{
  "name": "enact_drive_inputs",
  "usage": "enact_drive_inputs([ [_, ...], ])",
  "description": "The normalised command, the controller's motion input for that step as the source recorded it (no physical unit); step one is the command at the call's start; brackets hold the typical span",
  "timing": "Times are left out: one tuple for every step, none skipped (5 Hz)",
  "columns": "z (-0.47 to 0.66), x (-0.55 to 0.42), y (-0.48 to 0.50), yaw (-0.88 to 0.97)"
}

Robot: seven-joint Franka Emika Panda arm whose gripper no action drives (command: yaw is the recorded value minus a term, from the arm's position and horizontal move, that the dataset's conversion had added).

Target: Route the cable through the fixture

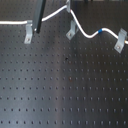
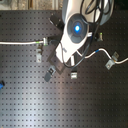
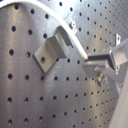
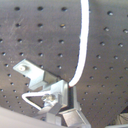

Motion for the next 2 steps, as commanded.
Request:
enact_drive_inputs([
  [0.30, -0.021, 0.109, 0.07],
  [0.26, 0.044, 0.050, 0.00],
])
